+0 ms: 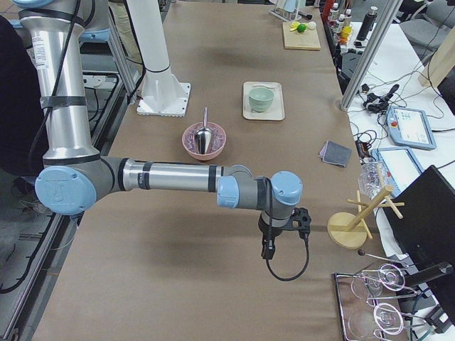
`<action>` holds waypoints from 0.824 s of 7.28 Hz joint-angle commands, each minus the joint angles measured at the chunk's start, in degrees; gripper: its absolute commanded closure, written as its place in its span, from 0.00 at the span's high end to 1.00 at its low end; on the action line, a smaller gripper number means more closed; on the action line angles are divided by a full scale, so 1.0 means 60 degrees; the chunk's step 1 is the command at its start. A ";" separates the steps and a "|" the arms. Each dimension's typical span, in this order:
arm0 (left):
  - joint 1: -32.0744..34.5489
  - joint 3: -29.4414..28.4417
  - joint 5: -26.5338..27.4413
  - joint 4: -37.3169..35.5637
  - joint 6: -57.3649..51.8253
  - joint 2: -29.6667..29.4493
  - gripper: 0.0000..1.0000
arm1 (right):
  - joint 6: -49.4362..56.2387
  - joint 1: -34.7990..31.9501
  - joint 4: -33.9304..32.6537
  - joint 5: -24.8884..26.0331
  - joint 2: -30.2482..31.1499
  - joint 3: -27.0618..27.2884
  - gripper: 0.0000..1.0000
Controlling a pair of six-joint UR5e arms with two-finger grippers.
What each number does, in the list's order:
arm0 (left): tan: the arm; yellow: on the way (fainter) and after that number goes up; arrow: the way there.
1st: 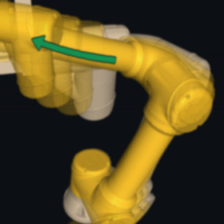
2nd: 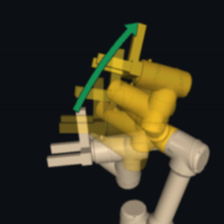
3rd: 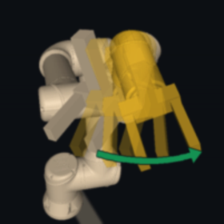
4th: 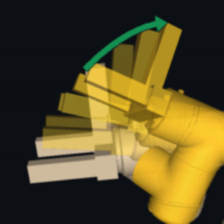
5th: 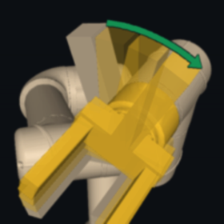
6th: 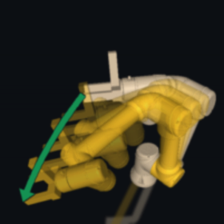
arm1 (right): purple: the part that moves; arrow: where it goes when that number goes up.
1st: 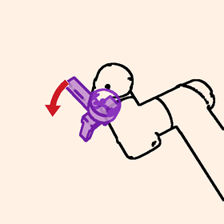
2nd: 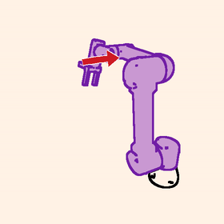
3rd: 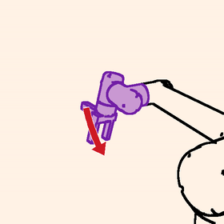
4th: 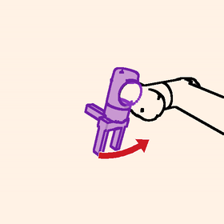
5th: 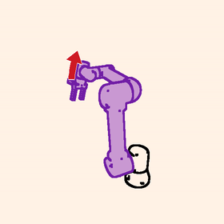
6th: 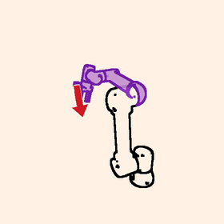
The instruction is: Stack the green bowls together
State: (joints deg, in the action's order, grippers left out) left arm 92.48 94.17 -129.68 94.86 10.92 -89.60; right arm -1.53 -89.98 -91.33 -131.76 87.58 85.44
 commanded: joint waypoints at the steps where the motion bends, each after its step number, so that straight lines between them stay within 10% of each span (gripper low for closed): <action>1: -0.0018 -0.0022 -0.0022 0.0069 0.0084 0.0373 0.98 | 0.0151 -0.0383 0.0059 -0.0407 0.0343 0.0202 1.00; 6: -0.0092 0.0081 -0.0359 -0.0473 0.0114 -0.0023 0.98 | -0.1130 -0.0197 0.0030 -0.1183 -0.0022 0.1138 1.00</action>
State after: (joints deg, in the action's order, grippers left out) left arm 91.97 94.61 -131.52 92.40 11.60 -89.46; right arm -4.25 -92.40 -91.35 -137.75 87.99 90.62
